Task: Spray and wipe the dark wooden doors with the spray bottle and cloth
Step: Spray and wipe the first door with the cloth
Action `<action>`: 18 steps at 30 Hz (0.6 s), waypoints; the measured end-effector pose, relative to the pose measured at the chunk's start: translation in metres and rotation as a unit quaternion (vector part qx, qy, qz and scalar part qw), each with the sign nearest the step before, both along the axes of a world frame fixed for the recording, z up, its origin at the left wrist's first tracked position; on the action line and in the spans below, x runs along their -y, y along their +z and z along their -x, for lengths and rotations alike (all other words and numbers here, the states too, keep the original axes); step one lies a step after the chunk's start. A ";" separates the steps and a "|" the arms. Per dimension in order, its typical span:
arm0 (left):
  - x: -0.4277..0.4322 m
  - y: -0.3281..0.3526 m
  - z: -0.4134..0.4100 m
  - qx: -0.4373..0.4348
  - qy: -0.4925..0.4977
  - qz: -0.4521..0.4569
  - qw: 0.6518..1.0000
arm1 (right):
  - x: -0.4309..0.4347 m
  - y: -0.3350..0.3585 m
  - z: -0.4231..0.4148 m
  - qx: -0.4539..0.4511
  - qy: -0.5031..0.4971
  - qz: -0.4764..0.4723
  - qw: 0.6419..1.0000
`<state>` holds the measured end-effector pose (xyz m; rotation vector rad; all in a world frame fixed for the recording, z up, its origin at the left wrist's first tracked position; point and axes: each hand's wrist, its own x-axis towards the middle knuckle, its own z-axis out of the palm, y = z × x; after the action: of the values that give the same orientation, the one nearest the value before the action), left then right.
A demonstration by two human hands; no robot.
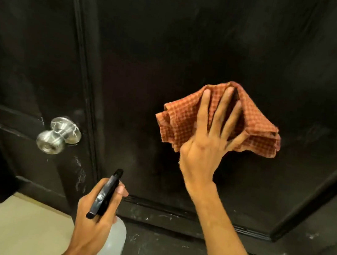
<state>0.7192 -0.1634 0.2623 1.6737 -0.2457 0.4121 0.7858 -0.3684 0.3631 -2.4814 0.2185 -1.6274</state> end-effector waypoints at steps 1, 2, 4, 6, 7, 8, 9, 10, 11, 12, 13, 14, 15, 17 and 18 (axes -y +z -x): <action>0.000 0.004 -0.002 -0.002 0.002 0.003 1.000 | -0.010 0.005 0.000 -0.019 -0.001 0.041 0.999; 0.001 0.008 -0.003 -0.002 0.004 0.005 1.000 | -0.018 -0.002 -0.001 -0.048 0.012 0.095 0.994; 0.005 0.020 -0.004 0.001 -0.001 0.008 1.000 | -0.024 -0.022 0.000 -0.109 0.045 0.198 0.973; 0.008 0.035 -0.006 0.009 -0.015 0.011 1.000 | -0.007 -0.015 0.002 -0.109 0.065 0.211 0.969; 0.009 0.043 -0.007 0.013 -0.025 0.018 0.999 | 0.003 -0.005 0.003 -0.089 0.056 0.166 0.981; 0.010 0.048 -0.009 0.014 -0.031 0.027 0.999 | 0.013 0.005 0.006 -0.062 0.031 0.092 0.993; 0.010 0.055 -0.011 0.017 -0.036 0.036 0.999 | 0.021 0.017 0.009 -0.028 -0.002 0.007 1.000; 0.011 0.061 -0.012 0.021 -0.039 0.045 0.998 | 0.024 0.024 0.011 0.002 -0.040 -0.064 0.997; 0.012 0.066 -0.013 0.027 -0.041 0.050 0.998 | 0.019 0.027 0.011 0.017 -0.072 -0.099 0.992; 0.013 0.070 -0.014 0.033 -0.043 0.050 0.997 | 0.009 0.027 0.009 0.008 -0.077 -0.086 0.993; 0.014 0.075 -0.013 0.037 -0.043 0.049 0.997 | -0.005 0.024 0.007 -0.023 -0.050 -0.034 0.998; 0.015 0.080 -0.012 0.039 -0.042 0.050 0.997 | -0.019 0.020 0.005 -0.060 -0.006 0.043 0.997; 0.015 0.086 -0.011 0.040 -0.041 0.051 0.997 | -0.027 0.016 0.004 -0.094 0.035 0.118 0.988; 0.013 0.097 -0.010 0.043 -0.040 0.053 0.997 | -0.020 0.029 0.002 -0.128 0.060 0.189 0.972; 0.012 0.102 -0.009 0.046 -0.040 0.055 0.997 | -0.012 0.042 0.003 -0.115 0.048 0.160 0.979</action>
<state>0.7283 -0.1753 0.3642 1.5328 -0.3515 0.4353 0.7831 -0.3561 0.4047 -2.8696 -0.1470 -1.4327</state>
